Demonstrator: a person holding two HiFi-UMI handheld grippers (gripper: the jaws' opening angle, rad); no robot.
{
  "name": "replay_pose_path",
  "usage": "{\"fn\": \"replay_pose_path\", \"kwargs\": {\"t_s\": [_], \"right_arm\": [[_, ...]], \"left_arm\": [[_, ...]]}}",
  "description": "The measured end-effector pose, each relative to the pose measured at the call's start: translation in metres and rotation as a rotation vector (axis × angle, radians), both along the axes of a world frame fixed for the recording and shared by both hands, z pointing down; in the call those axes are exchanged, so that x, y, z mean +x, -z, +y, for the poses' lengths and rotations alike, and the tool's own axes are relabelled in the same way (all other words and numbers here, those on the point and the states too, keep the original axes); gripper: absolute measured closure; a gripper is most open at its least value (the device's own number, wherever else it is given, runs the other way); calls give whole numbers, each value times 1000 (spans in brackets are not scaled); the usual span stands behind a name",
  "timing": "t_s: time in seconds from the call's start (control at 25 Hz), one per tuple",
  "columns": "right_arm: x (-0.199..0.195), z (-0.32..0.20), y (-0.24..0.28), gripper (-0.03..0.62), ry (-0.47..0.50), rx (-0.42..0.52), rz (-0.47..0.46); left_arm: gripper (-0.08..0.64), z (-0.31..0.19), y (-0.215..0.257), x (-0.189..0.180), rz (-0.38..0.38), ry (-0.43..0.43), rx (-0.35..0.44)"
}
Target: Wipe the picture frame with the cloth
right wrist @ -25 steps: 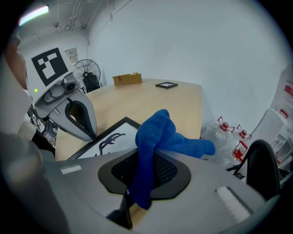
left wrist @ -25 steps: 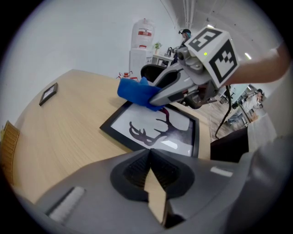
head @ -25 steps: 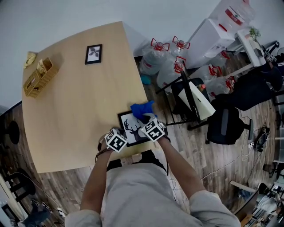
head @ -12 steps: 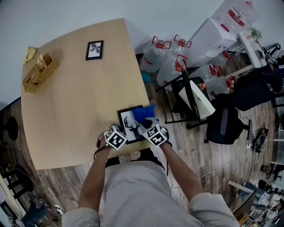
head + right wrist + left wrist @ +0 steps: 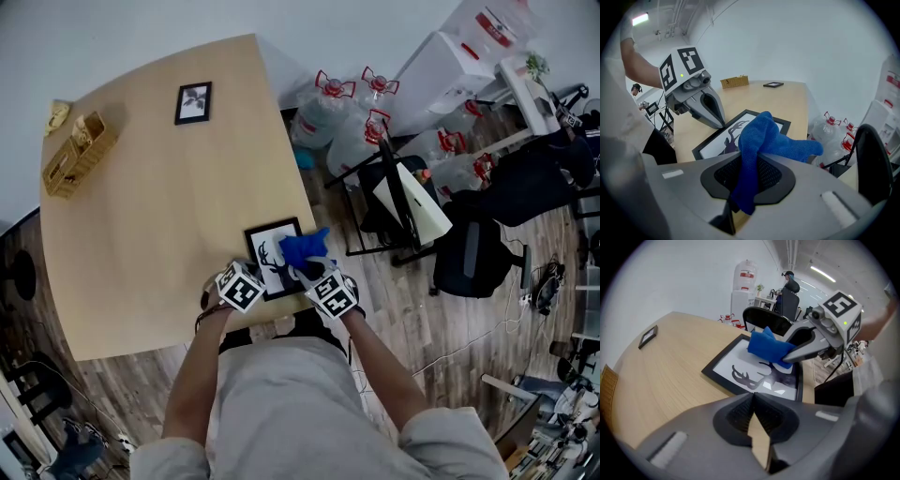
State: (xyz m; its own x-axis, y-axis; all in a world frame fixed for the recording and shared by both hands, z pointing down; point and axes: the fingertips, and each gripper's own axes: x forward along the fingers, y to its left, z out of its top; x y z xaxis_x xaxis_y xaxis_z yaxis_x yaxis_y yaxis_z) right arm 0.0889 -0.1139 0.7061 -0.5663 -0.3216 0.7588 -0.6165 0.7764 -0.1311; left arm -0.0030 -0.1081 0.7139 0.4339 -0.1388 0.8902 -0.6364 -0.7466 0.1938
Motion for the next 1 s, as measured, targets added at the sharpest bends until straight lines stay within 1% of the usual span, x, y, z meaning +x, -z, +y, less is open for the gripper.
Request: {"fn": "replay_pose_path", "kwargs": {"t_s": [0.16,0.28,0.48,0.6,0.76,1.0], "right_arm": [[4,14,0,532,3,-5,1],[6,24,-3,532,-12,-14,0],[7,34,4,532,-30,-19,2],[7,39,4,532,-42,-24,-5],[9,40,5,532,-60,-33,-19],[12,46,8,532,-48,-26,-15]], "left_arm": [[506,-1,0,0,10,7,7],[506,0,0,0,14,6,8],[506,1,1,-1,17,-2,9],[506,2,-3,-5,5,-8,6],[506,0,-2,-4,9,-9,7],[506,2,-3,-4,7,-16,-2]]}}
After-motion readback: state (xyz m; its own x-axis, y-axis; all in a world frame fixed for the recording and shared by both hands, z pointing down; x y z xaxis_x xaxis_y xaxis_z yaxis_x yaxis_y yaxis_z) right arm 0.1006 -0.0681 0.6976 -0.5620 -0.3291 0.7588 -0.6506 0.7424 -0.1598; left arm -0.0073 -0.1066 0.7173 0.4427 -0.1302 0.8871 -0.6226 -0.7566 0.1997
